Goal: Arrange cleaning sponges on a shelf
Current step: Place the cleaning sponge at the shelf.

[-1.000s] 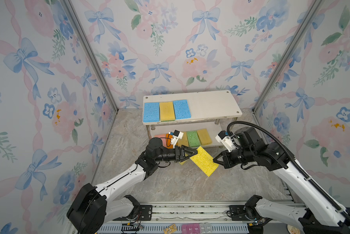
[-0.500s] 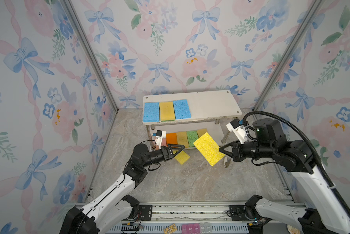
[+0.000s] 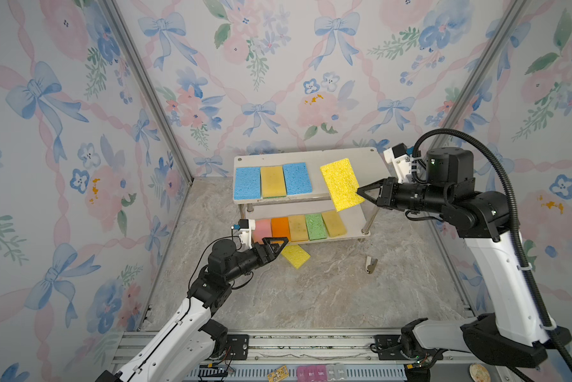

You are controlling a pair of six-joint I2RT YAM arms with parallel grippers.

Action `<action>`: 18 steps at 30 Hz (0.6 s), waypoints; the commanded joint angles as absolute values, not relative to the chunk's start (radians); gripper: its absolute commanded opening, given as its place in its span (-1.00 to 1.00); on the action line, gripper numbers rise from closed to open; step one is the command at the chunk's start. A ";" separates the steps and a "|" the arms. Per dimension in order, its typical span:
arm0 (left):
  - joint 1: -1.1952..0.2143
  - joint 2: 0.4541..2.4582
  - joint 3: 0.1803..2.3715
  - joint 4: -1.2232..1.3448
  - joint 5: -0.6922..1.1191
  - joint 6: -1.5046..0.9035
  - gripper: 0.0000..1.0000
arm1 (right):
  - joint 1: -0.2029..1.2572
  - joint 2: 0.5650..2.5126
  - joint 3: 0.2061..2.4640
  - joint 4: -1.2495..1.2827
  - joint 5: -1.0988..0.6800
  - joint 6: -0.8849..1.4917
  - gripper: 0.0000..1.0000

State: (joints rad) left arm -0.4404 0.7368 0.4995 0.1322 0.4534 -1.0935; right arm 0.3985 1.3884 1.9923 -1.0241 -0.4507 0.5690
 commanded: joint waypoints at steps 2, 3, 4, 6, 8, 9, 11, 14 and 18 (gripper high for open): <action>-0.423 0.691 0.496 0.043 0.407 -1.059 0.63 | 0.366 1.486 2.073 -1.020 -0.471 0.692 -1.00; -0.419 0.684 0.496 0.033 0.406 -1.058 0.63 | 0.363 1.501 2.081 -1.016 -0.472 0.701 -1.00; -0.416 0.677 0.494 0.020 0.404 -1.055 0.63 | 0.362 1.520 2.094 -1.011 -0.472 0.709 -1.00; -0.406 0.666 0.490 0.001 0.408 -1.053 0.64 | 0.362 1.557 2.129 -1.017 -0.474 0.720 -1.00; -0.395 0.656 0.485 -0.011 0.416 -1.052 0.64 | 0.362 1.590 2.162 -1.031 -0.466 0.718 -1.00; -0.390 0.651 0.483 -0.015 0.419 -1.052 0.64 | 0.362 1.600 2.169 -1.031 -0.461 0.719 -1.00; -0.380 0.641 0.480 -0.023 0.426 -1.053 0.64 | 0.359 1.621 2.185 -1.035 -0.455 0.719 -1.00; -0.364 0.632 0.477 -0.034 0.438 -1.053 0.65 | 0.362 1.649 2.199 -1.037 -0.463 0.728 -1.00; -0.344 0.628 0.479 -0.048 0.455 -1.043 0.65 | 0.362 1.677 2.192 -1.029 -0.454 0.734 -1.00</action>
State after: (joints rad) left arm -0.3573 0.6399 0.4877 -0.0254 0.4309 -1.0729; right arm 0.3679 1.6459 2.1689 -1.0283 -0.4564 0.7193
